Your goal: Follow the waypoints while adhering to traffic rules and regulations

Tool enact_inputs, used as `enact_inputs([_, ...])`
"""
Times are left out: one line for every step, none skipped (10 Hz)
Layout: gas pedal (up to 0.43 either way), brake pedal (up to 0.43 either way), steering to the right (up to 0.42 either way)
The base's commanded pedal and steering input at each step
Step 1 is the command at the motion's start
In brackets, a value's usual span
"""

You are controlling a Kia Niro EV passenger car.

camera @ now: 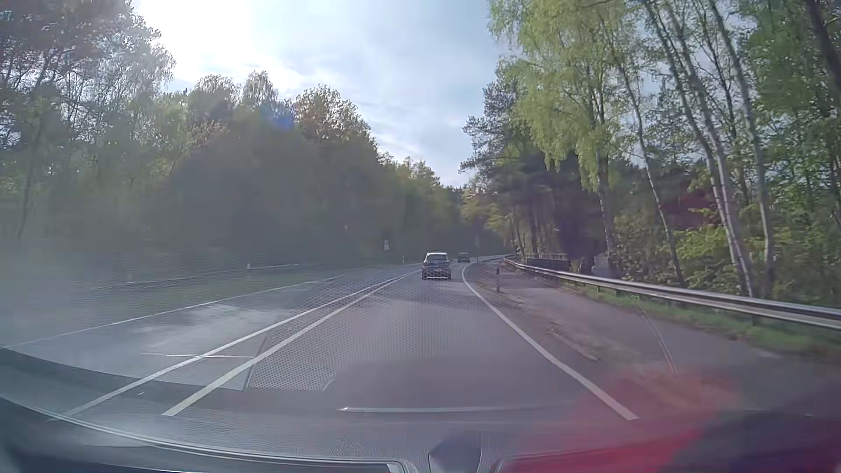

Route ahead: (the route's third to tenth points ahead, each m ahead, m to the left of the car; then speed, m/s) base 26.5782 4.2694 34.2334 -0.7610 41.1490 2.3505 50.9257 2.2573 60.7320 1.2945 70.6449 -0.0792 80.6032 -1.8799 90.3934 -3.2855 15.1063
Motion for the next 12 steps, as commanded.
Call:
enact_inputs([0.079,0.000,0.014])
enact_inputs([0.079,0.000,0.012])
enact_inputs([0.047,0.000,0.011])
enact_inputs([0.000,0.000,0.011])
enact_inputs([0.000,0.000,0.010])
enact_inputs([0.000,0.000,0.009])
enact_inputs([0.000,0.000,0.009])
enact_inputs([0.000,0.000,0.009])
enact_inputs([0.008,0.000,0.009])
enact_inputs([0.020,0.000,0.008])
enact_inputs([0.047,0.000,0.006])
enact_inputs([0.047,0.000,0.006])
